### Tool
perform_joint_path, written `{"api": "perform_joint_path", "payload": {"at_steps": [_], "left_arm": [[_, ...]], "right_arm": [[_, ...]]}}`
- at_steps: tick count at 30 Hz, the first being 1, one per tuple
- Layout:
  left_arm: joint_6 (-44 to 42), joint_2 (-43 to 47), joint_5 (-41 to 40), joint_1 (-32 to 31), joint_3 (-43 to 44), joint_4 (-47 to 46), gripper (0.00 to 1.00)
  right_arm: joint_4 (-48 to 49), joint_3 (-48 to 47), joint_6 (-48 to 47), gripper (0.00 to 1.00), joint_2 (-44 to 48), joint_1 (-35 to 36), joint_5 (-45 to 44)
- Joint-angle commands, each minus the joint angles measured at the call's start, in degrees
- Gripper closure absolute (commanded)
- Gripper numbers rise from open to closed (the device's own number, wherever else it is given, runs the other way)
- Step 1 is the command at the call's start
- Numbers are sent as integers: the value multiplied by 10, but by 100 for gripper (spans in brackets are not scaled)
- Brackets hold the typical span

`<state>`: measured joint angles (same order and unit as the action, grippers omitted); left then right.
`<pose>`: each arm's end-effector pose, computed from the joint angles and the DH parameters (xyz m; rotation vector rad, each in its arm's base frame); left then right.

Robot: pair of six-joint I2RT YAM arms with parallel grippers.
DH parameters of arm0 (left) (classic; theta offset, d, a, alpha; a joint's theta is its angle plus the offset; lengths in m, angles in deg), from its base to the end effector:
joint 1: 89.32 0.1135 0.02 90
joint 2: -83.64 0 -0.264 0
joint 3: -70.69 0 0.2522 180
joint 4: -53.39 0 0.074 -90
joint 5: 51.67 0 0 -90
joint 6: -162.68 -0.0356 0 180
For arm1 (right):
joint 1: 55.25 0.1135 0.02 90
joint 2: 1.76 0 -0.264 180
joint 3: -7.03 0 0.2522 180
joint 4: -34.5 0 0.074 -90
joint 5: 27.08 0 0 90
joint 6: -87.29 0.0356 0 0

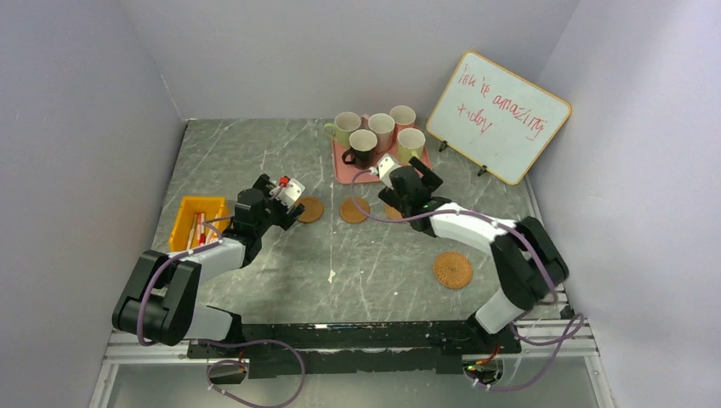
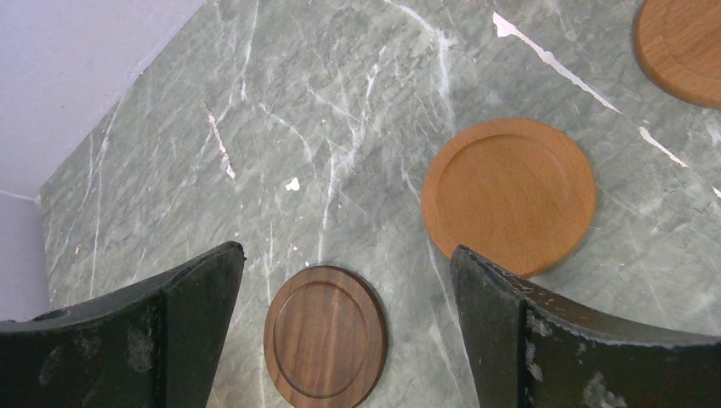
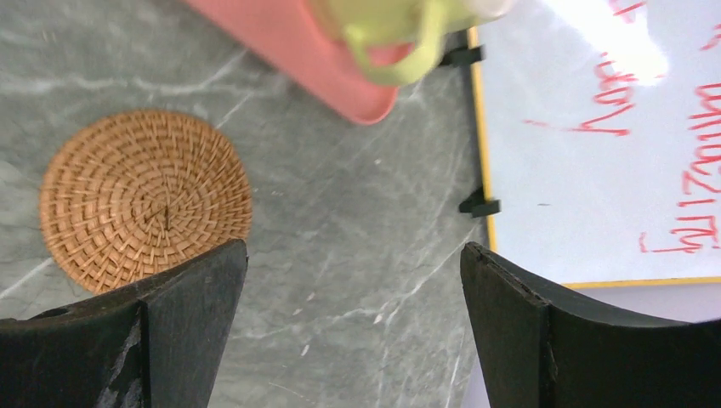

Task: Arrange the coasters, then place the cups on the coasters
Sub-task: Move the coaster to the center of the board.

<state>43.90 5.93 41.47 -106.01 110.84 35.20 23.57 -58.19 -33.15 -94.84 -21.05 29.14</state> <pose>0.2553 -0.0786 0.1814 0.7720 1.7464 0.0904 0.2906 0.1736 0.1944 -0.8896 1.9943 -0.6218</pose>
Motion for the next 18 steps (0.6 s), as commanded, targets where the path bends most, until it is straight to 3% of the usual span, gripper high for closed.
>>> {"api": "perform_joint_path", "payload": {"at_steps": [1,4,18], "left_arm": [[0,7,-1,2,-4,-27,4],[0,6,-1,2,-5,-28,4],[2,19,3,2,-8,-26,4]], "right_arm": [[-33,-24,19,0,97,-7,42],[-140,-45,21,0,119,-17,79],[-369,68,-88,0,272,-61,150]]}}
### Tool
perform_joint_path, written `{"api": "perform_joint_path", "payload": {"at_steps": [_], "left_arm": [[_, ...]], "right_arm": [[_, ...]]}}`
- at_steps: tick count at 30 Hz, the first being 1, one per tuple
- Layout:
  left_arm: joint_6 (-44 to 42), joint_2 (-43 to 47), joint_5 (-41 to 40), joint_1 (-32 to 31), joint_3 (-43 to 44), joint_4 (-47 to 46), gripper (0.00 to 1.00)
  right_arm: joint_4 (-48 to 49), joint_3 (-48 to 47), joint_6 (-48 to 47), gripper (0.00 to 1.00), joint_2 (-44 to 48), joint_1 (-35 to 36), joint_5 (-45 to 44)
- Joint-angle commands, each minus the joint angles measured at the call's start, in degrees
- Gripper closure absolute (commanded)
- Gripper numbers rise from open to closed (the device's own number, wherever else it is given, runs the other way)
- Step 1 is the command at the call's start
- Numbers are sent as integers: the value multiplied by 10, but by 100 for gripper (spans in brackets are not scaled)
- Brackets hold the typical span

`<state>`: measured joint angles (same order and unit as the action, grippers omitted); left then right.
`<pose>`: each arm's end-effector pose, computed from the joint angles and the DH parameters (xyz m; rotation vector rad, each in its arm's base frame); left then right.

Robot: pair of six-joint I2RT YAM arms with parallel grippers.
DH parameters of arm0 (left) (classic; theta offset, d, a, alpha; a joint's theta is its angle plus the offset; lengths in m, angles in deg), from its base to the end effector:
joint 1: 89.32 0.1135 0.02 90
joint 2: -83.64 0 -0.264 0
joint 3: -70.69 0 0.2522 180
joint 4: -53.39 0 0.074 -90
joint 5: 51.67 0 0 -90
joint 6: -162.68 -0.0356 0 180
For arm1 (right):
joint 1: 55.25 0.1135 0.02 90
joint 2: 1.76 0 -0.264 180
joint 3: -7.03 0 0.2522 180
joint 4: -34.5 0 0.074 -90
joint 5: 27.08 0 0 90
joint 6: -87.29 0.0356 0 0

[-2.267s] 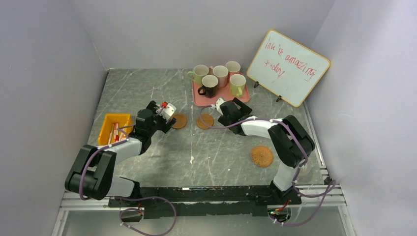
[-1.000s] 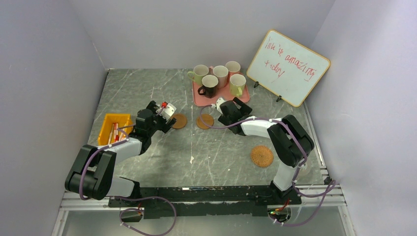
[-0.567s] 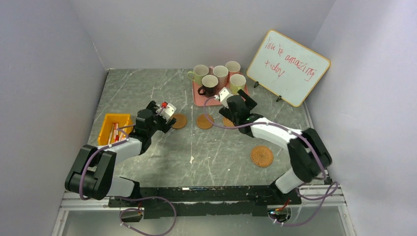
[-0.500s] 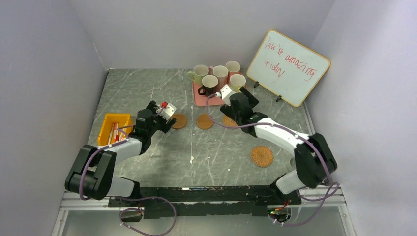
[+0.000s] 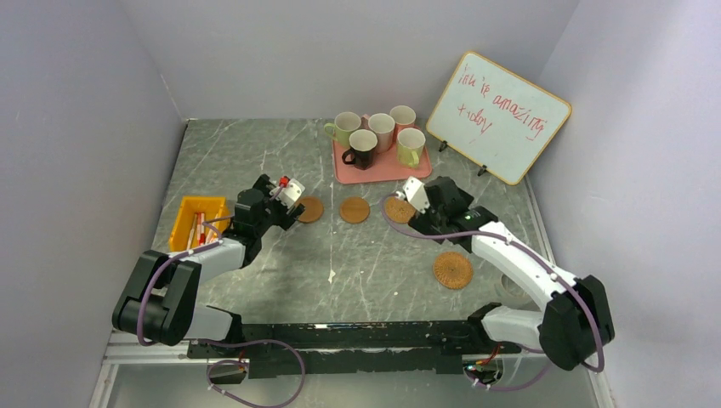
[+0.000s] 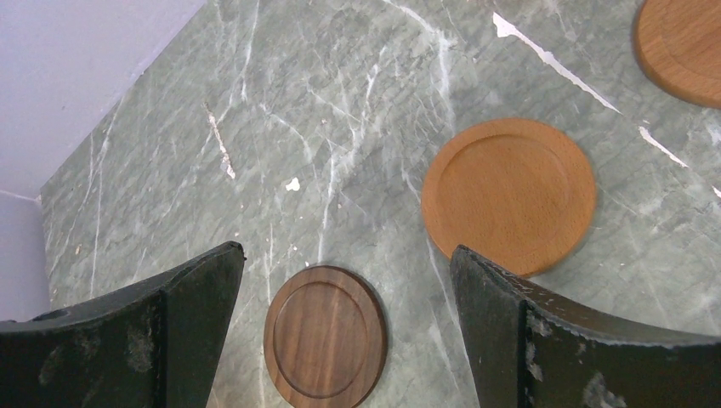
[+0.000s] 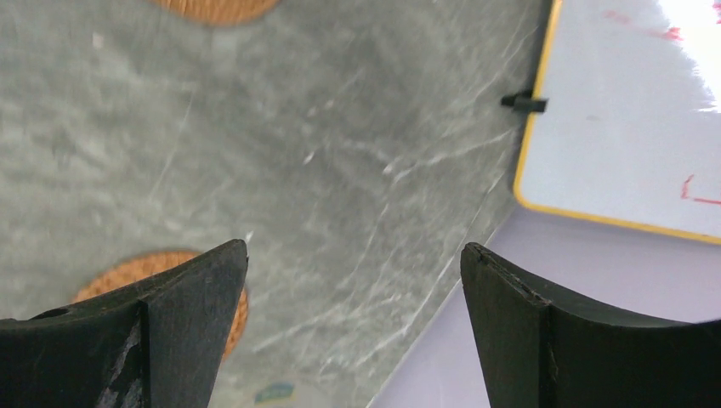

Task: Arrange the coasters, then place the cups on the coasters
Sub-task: Move the coaster to the center of the board.

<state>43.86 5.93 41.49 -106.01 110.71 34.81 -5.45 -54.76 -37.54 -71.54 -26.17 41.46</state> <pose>0.2551 -0.0785 0.1814 0.7711 1.7418 0.0910 0.2251 0.1103 0.2466 -1.1139 2.1138 -0.4970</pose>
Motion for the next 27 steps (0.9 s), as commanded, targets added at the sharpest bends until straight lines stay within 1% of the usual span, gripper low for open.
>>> {"api": "perform_joint_path", "payload": {"at_steps": [1,6,9,15,20,23,27], "left_arm": [[2,20,4,2,-7,-21,4],[3,21,4,2,-8,-21,4],[2,18,4,2,-7,-23,4],[2,19,1,2,-7,-23,4],[1,17,1,2,-7,-24,4],[1,18,0,2,-7,-24,4],[1,18,0,2,-8,-25,4]], "right_arm": [[-86,46,-52,0,50,-12,32],[-115,106,-94,0,87,-24,57],[-109,136,-112,0,93,-28,66],[-45,168,-120,0,57,-41,66],[49,180,-114,0,6,-56,49],[91,172,-109,0,-31,-76,39],[161,153,-104,0,-86,-120,18]]}}
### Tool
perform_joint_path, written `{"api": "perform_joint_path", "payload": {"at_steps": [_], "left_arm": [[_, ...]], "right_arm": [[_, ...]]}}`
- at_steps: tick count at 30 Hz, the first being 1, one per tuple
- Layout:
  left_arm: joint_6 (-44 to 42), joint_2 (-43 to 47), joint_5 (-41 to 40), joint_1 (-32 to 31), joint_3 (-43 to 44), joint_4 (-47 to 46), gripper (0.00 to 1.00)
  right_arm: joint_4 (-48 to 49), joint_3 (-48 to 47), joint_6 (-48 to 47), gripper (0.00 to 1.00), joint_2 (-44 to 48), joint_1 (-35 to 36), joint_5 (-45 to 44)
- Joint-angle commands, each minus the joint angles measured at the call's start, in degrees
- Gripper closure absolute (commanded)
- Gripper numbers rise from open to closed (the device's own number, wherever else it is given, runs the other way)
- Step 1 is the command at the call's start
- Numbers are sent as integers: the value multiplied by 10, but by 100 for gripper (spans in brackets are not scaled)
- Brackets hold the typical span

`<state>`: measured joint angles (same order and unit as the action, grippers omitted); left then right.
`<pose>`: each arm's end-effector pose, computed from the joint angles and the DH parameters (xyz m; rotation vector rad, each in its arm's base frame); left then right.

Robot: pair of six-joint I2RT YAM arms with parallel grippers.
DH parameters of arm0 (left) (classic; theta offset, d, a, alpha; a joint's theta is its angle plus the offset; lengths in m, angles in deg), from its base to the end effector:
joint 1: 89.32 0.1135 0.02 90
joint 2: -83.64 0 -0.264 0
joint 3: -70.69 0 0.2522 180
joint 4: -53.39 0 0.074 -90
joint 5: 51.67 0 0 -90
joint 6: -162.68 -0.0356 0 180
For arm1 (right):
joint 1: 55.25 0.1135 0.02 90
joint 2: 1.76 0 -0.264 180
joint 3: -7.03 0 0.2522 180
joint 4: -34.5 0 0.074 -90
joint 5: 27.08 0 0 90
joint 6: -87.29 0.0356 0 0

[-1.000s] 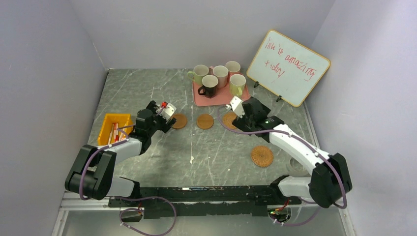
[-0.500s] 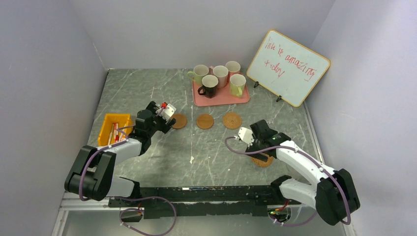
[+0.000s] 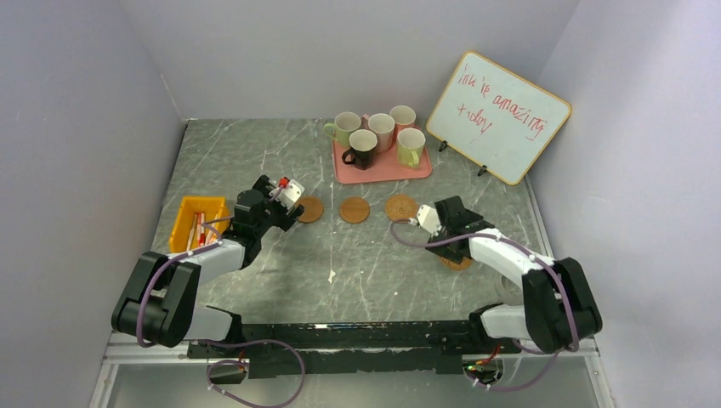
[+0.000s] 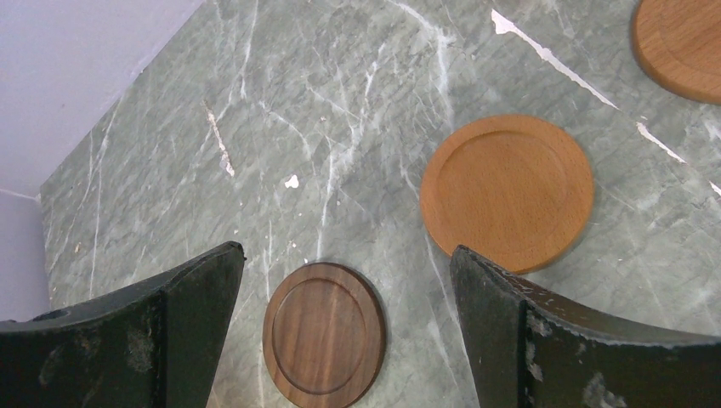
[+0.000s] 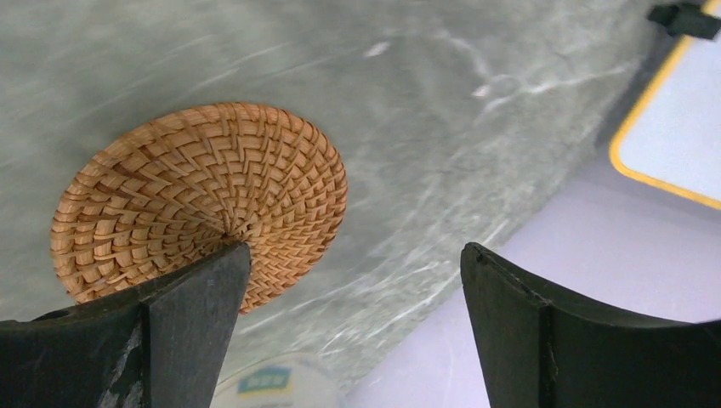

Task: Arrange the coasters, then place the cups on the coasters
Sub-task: Move the coaster to the center of the board.

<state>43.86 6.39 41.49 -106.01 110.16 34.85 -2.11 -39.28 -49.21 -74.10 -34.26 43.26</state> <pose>0.2528 -0.0778 0.1804 0.7719 1.7439 0.0908 0.2059 0.0662 0.1589 -1.3998 2.2995 -0.5991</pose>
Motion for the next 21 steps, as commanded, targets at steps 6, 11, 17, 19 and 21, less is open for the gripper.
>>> {"api": "perform_joint_path", "payload": {"at_steps": [6,11,17,19,21], "left_arm": [[1,12,-1,2,-2,-26,4],[0,8,-3,2,-1,-27,4],[-1,5,-3,2,0,-28,4],[-1,4,-3,2,1,-27,4],[-1,5,-3,2,0,-26,4]], "right_arm": [[195,-55,41,0,-138,-92,13],[225,-84,66,0,-186,-92,19],[247,-104,83,0,-219,-92,17],[256,-110,90,0,-228,-92,5],[264,-119,97,0,-241,-92,-8]]}}
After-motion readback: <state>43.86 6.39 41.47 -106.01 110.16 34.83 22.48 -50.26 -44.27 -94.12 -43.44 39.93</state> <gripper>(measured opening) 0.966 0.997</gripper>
